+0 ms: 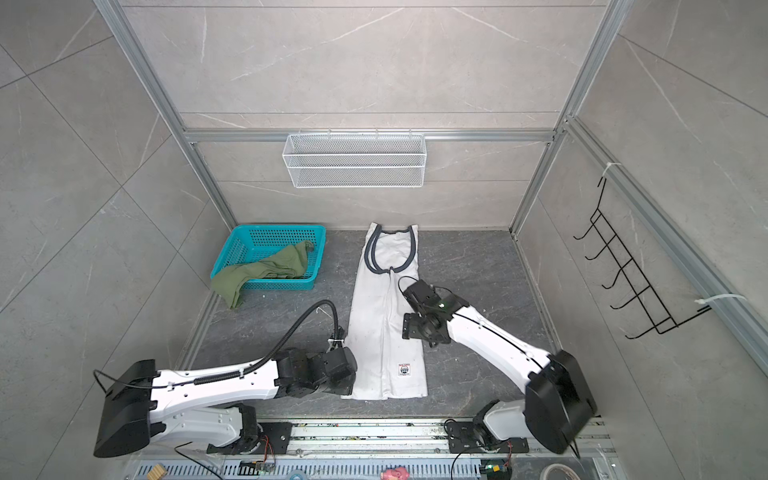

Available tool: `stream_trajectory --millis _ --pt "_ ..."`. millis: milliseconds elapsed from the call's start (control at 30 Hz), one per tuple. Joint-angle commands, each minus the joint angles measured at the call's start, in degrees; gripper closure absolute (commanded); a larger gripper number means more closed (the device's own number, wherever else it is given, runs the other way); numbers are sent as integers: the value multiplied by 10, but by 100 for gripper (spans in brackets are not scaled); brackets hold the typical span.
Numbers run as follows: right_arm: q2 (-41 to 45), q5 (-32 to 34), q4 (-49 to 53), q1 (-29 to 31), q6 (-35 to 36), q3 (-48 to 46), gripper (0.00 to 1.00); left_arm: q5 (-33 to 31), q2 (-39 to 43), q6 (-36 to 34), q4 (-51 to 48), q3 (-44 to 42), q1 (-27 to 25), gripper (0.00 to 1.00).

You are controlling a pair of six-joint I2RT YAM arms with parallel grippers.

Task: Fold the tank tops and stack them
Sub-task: 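Grasp the strip's near hem corners with both grippers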

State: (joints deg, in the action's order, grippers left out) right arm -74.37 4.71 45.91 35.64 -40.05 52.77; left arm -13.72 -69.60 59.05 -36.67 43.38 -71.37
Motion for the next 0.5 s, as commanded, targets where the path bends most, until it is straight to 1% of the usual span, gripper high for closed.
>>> stream_trajectory --millis 0,100,200,333,467 --pt "62 -49 35 14 -59 -77 17 38 34 50 -5 -45 0 36" --pt "132 -92 20 30 -101 -138 21 49 56 68 23 -76 1 36" --pt "176 -127 -8 44 -142 -196 25 62 58 72 58 -92 6 36" --pt "193 -159 -52 60 -177 -250 31 89 43 76 112 -110 22 37" --pt "178 -169 -97 80 -206 -287 37 102 23 79 145 -123 31 38"
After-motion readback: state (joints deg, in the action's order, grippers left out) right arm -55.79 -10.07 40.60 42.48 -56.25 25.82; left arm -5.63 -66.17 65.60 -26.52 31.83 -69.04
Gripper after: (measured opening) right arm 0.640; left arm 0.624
